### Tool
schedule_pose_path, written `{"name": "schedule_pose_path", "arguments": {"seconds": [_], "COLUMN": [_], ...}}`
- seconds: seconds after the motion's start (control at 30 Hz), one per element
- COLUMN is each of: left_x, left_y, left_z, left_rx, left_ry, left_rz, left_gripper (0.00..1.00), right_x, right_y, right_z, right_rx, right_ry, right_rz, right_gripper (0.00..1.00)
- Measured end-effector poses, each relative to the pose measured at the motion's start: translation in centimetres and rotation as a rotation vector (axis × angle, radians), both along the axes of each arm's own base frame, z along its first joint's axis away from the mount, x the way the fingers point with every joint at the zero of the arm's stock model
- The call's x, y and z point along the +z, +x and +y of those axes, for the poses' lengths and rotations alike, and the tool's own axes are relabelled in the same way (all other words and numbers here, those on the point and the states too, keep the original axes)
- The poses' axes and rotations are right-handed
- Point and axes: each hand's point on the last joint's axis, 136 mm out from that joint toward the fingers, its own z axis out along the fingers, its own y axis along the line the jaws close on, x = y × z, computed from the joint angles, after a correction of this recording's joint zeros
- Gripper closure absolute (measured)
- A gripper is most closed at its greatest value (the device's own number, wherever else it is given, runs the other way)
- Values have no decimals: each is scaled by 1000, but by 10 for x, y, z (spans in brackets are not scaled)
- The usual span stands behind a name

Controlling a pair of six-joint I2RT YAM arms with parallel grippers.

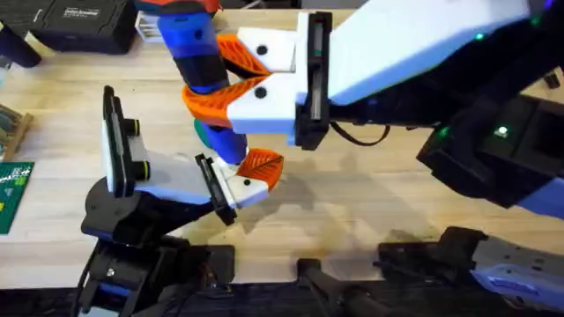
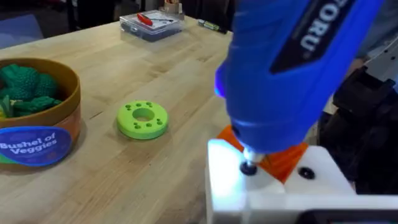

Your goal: Pick up the gripper from the table and insert it into the empty holder that is missing its gripper. Then pick up a screw, insert it into the mounting hole, and use the screwdriver to tighten it. Finally, clean up the table by picking up the vegetable and placing it into the bucket.

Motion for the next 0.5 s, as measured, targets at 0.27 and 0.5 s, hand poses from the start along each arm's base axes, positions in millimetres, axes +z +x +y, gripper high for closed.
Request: {"name": "schedule_pose_path", "arguments": {"seconds": [0.27, 0.5], "left_x": [0, 5], "left_y": [0, 1], "left_z": [0, 0], "left_rx": [0, 4], "left_ry": [2, 0], "left_rz": [-5, -27], "left_gripper": [996, 996], "right_x": [2, 24], "right_y": [0, 8], "right_z": [0, -10], "right_rx": [0, -15], "right_ry": [8, 108], "right_rz": [-4, -24], "right_gripper": [974, 974]}}
